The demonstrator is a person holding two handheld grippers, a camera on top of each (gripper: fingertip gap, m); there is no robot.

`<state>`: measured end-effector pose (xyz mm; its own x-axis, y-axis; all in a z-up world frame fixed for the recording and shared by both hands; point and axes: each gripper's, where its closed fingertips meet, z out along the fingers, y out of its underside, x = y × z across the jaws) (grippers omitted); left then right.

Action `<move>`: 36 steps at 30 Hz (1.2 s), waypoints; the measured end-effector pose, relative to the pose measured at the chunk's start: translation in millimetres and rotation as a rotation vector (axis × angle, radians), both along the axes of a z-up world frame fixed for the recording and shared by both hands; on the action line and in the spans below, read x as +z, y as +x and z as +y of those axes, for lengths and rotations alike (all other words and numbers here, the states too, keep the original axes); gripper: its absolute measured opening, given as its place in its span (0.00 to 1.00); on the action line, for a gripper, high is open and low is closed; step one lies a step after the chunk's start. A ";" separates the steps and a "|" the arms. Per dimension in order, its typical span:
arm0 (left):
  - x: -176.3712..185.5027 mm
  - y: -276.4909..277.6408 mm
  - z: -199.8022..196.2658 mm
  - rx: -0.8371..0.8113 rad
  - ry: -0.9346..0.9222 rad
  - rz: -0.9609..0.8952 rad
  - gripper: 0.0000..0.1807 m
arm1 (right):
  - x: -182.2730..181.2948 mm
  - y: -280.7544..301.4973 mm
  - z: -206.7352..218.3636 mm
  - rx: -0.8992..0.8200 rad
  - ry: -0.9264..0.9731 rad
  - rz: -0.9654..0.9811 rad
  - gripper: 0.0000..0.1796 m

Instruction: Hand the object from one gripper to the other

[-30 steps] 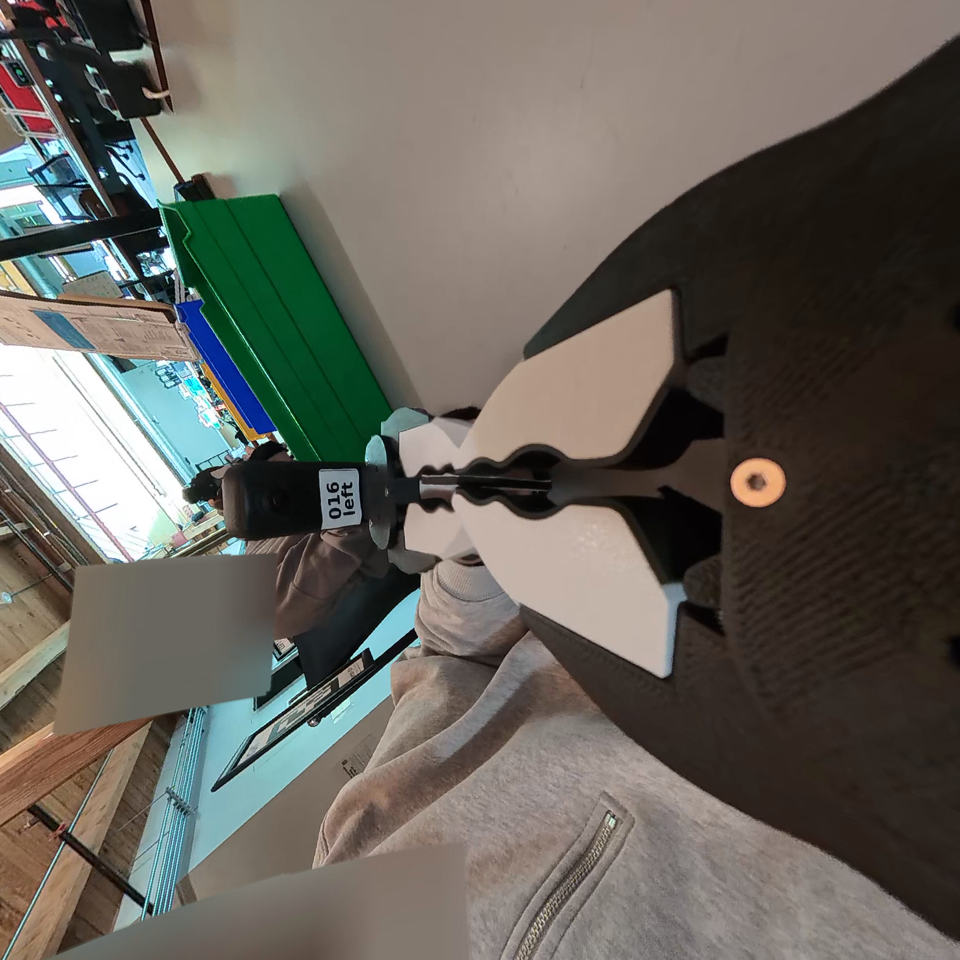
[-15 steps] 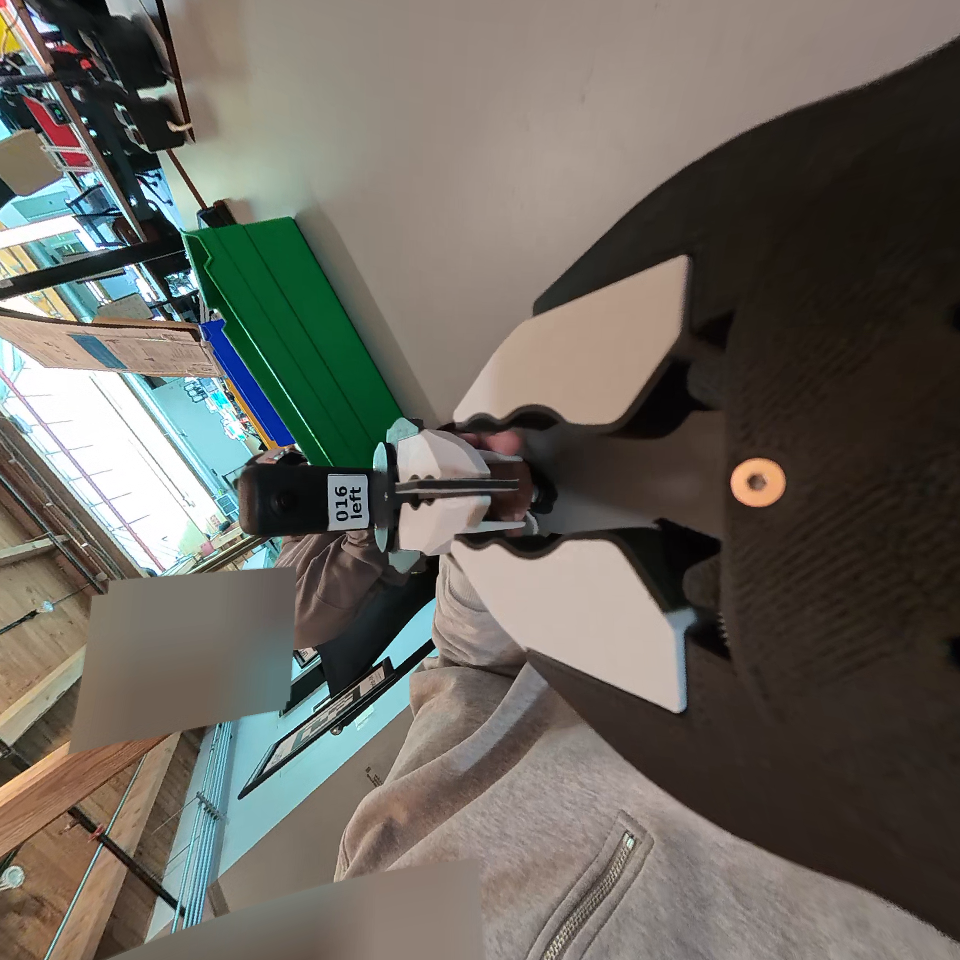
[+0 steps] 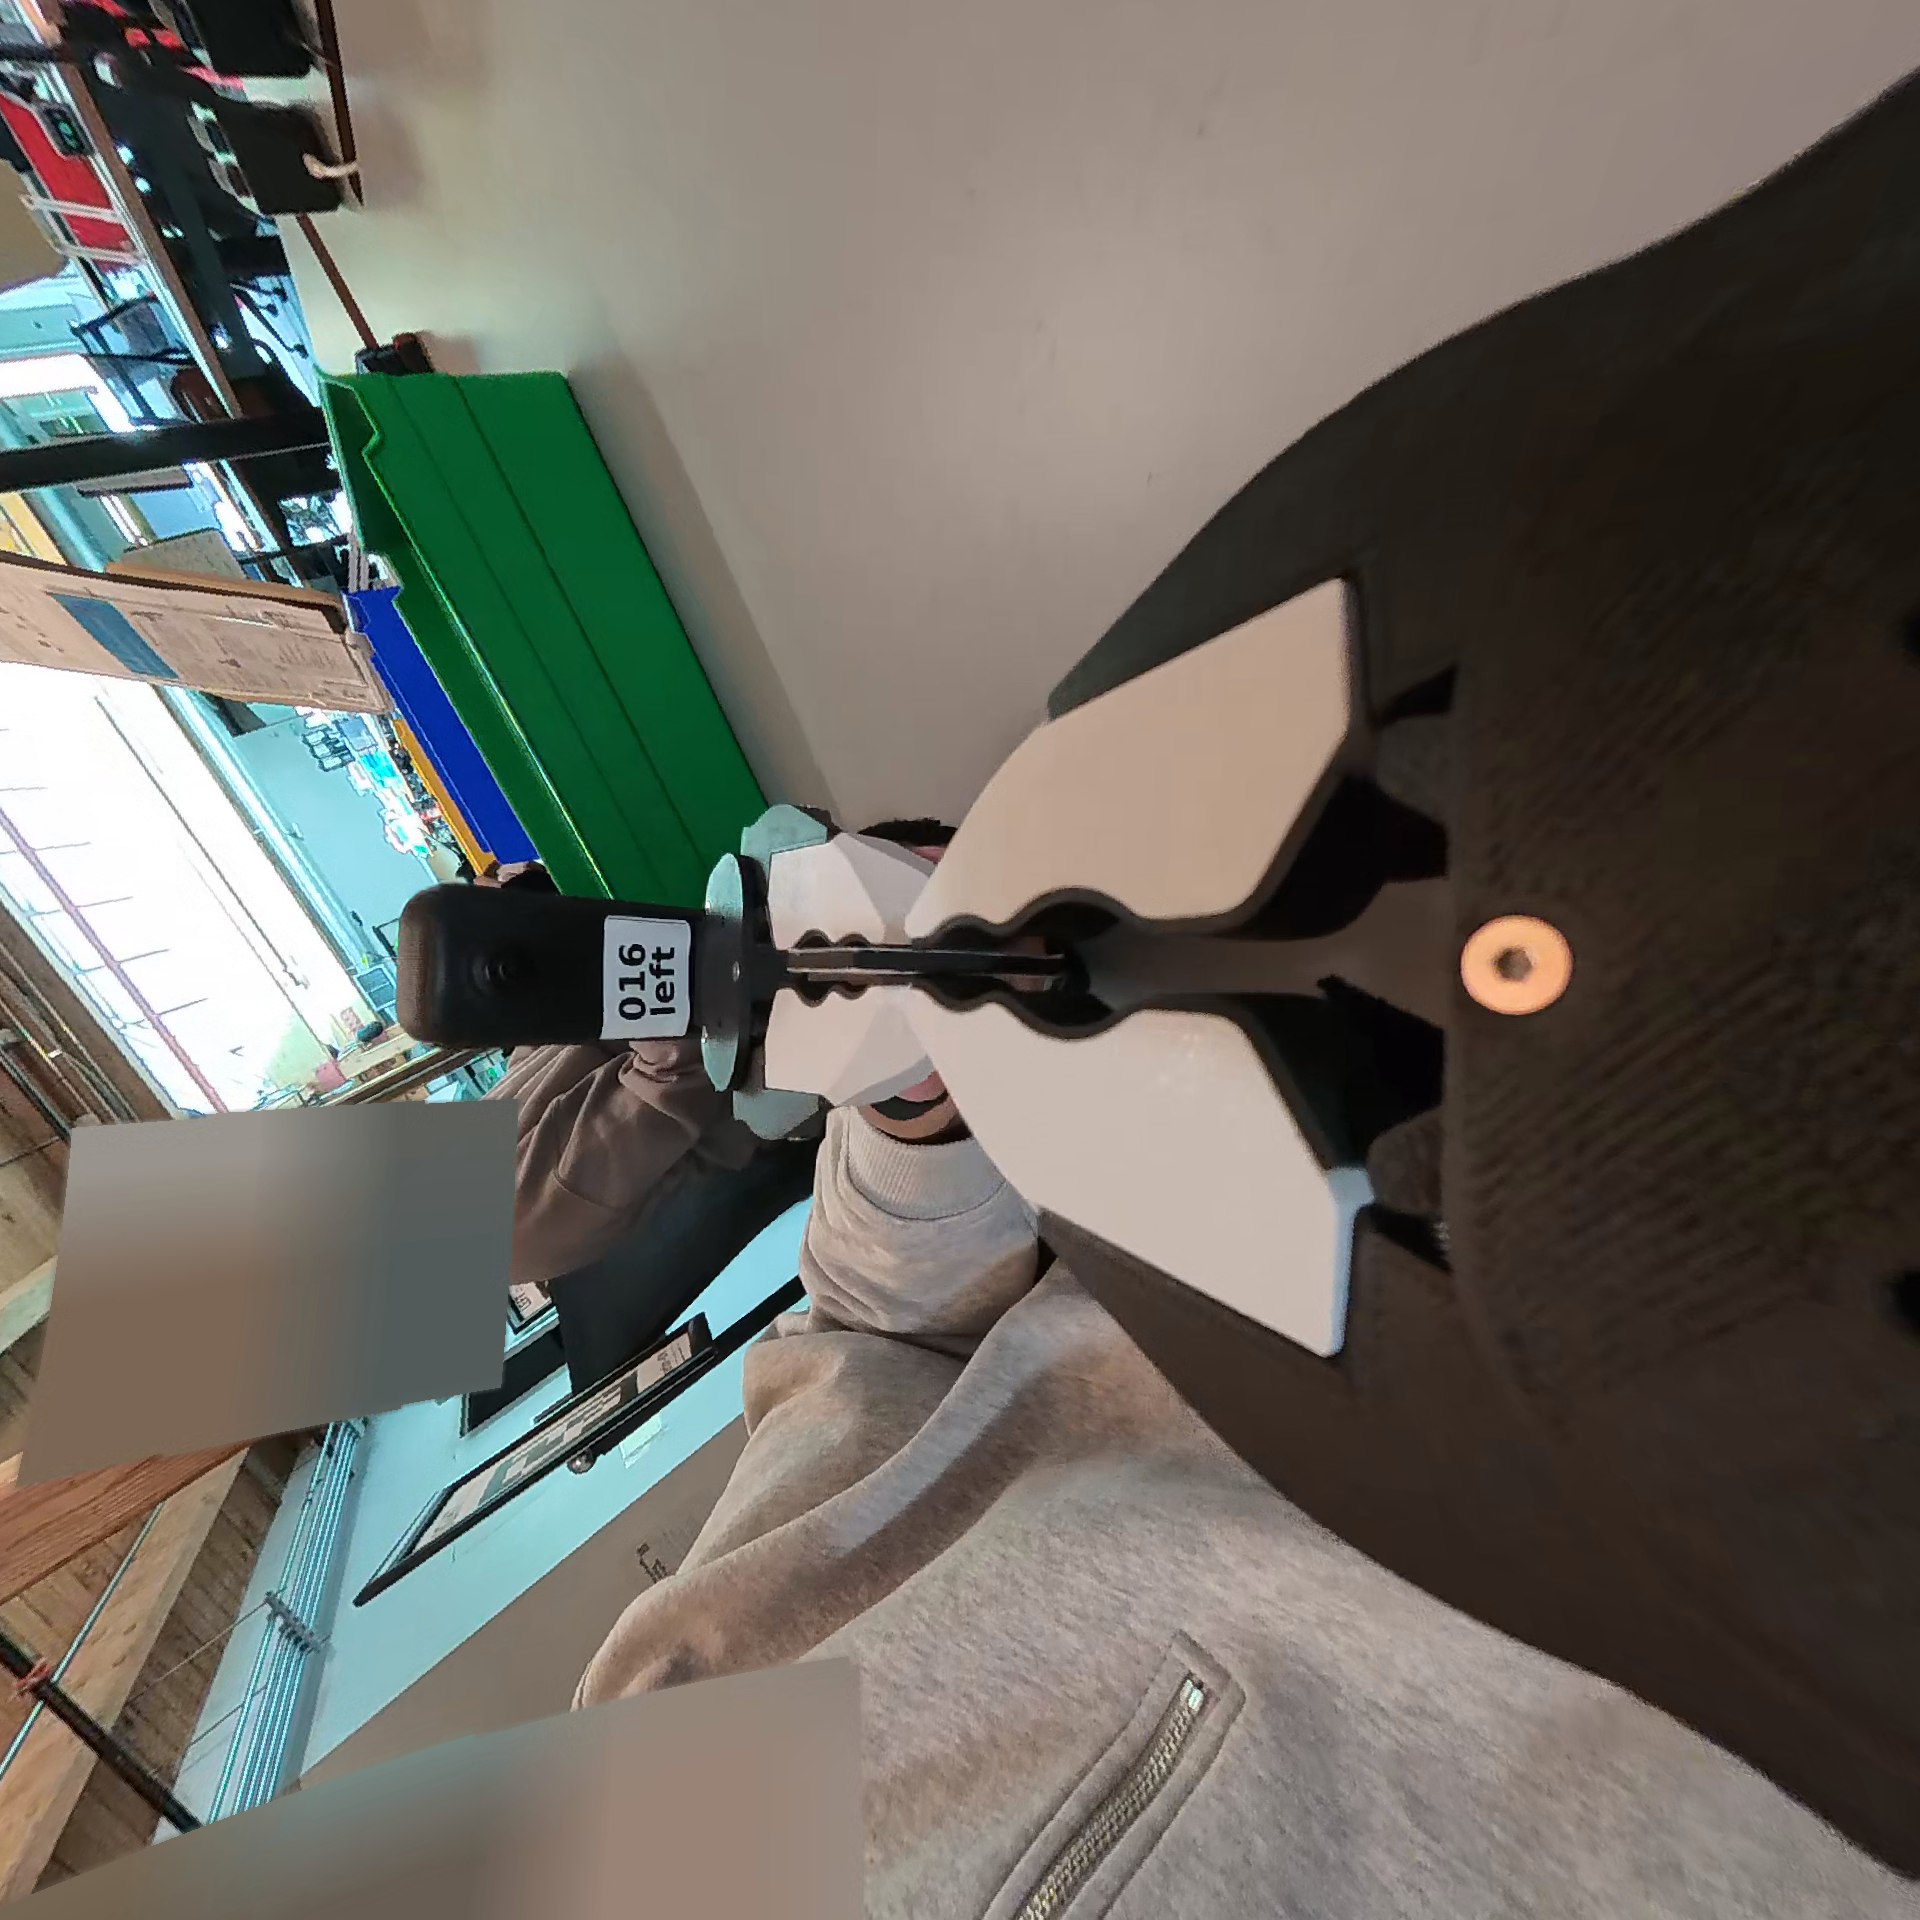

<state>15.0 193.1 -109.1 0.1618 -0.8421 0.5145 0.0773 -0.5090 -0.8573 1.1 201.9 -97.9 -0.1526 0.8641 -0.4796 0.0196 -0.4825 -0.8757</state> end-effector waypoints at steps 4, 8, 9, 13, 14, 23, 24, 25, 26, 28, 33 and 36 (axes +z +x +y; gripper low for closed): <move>-0.1 0.0 0.1 -0.002 -0.007 -0.008 0.01 | -0.3 0.2 -0.1 0.001 0.004 -0.004 0.02; 0.7 -0.8 -0.1 -0.004 -0.008 -0.020 0.02 | -0.1 0.4 0.2 -0.002 0.011 -0.005 0.02; 1.4 -1.4 1.0 0.004 -0.008 -0.028 0.05 | -0.2 0.7 0.8 -0.005 0.011 -0.006 0.02; 6.3 -4.7 3.6 0.015 -0.011 -0.062 0.09 | -0.6 2.4 3.5 -0.010 -0.007 -0.005 0.02; 7.1 -5.6 4.1 0.019 -0.007 -0.064 0.09 | -0.7 2.6 3.6 -0.009 -0.012 -0.005 0.02; 7.1 -6.5 5.0 0.032 0.018 -0.047 0.04 | -3.0 0.2 -2.2 0.011 0.008 -0.025 0.02; 6.7 -6.1 4.6 0.030 0.022 -0.044 0.03 | -3.2 0.0 -2.3 0.011 0.008 -0.027 0.02; 6.8 -5.7 3.9 0.027 0.026 -0.042 0.01 | -3.2 0.1 -2.2 0.011 0.007 -0.026 0.02; 6.9 -5.6 3.8 0.028 0.029 -0.040 0.01 | -3.2 0.2 -2.2 0.012 0.006 -0.025 0.02; 6.7 -5.5 3.7 0.028 0.033 -0.031 0.01 | -3.3 0.2 -2.4 0.014 0.003 -0.025 0.02; 6.6 -5.5 3.9 0.026 0.031 -0.025 0.01 | -3.4 0.3 -2.2 0.018 -0.013 -0.022 0.03; 7.3 -5.8 4.3 0.025 0.020 -0.034 0.02 | 1.2 0.8 -1.9 0.026 -0.021 0.014 0.20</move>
